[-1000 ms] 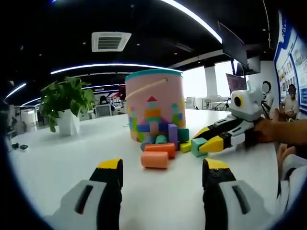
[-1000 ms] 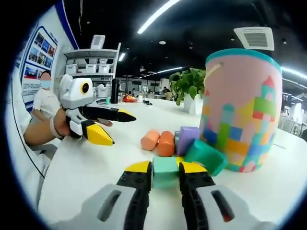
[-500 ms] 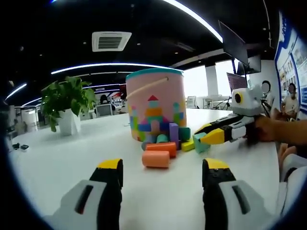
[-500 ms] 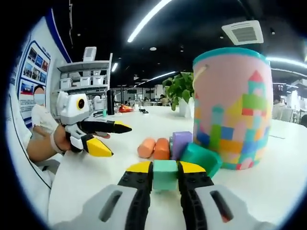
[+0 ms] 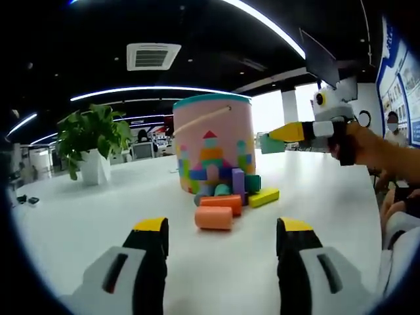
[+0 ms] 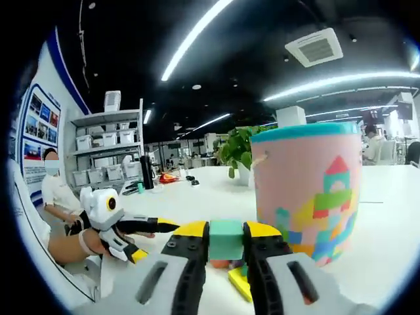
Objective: Arrange the toys in the designated storage area by placing each visible toy with the group until no toy remains scattered across the table.
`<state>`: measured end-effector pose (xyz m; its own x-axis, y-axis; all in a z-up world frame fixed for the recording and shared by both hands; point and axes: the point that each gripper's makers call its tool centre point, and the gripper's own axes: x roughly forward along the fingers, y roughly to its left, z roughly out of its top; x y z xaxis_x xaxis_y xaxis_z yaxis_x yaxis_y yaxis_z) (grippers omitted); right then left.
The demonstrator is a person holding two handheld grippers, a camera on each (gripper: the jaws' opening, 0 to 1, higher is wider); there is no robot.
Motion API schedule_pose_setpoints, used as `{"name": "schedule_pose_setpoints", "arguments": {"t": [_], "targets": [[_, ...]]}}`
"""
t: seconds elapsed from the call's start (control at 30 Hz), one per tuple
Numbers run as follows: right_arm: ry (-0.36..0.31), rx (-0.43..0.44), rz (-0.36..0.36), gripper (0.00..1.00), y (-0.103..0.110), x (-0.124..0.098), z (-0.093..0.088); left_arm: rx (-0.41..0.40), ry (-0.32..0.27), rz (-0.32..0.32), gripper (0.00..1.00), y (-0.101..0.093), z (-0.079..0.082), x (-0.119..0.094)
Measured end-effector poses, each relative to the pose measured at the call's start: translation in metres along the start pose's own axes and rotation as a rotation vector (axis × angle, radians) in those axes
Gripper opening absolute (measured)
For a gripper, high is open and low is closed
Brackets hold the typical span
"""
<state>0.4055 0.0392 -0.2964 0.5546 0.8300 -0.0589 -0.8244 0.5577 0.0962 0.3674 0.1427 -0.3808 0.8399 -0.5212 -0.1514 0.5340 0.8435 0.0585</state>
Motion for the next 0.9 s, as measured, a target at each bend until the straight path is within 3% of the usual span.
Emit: {"name": "schedule_pose_setpoints", "arguments": {"t": [0.3, 0.5, 0.67, 0.9], "targets": [[-0.093, -0.003, 0.0, 0.2, 0.013, -0.006, 0.079, 0.003, 0.0, -0.002, 0.68, 0.0, 0.0, 0.001], [-0.105, -0.065, -0.048, 0.2, -0.011, 0.01, 0.121, 0.0, -0.001, -0.002, 0.68, 0.001, 0.0, 0.001], [-0.095, -0.082, -0.089, 0.2, -0.032, 0.023, 0.137, 0.0, 0.0, -0.004, 0.68, 0.001, 0.0, 0.001], [-0.043, -0.088, -0.171, 0.2, -0.069, 0.056, 0.14, -0.001, 0.001, -0.007, 0.68, 0.0, 0.0, 0.001]]}}
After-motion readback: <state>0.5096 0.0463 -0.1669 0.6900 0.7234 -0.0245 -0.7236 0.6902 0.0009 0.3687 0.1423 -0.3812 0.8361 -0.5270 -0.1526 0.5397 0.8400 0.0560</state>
